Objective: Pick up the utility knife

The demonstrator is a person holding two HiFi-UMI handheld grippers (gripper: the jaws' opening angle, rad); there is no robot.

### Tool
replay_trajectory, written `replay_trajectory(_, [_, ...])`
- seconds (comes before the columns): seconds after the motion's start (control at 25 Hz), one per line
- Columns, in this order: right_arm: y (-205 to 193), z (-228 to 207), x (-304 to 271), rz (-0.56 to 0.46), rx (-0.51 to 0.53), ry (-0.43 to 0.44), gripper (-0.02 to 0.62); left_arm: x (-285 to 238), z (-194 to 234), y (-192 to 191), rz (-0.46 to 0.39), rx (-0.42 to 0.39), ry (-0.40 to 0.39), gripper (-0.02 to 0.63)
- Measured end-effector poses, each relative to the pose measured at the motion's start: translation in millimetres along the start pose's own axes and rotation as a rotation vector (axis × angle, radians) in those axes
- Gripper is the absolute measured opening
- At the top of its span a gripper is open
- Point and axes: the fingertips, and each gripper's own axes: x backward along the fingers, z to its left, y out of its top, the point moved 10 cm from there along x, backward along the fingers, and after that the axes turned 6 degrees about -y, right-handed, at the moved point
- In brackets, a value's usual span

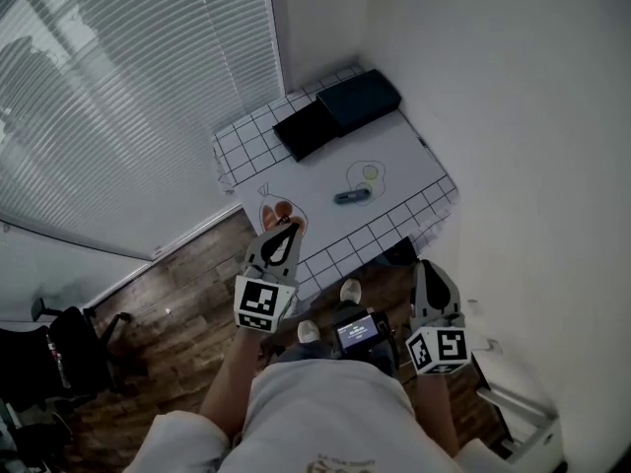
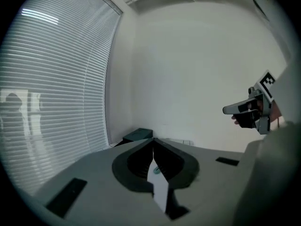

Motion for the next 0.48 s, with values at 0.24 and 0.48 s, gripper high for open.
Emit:
replay_trajectory(0.24, [9.6, -37.1, -39.4, 0.023, 0.019, 0.021, 0.006, -53.0, 3.1, -4.8, 0.067, -0.01, -0.005, 0.008])
replay_trajectory(0.48, [8.3, -67.2, -81.8, 0.05, 0.031, 0.034, 0.006, -100.7, 2.5, -20.8, 0.139, -0.02, -0.033, 0.009])
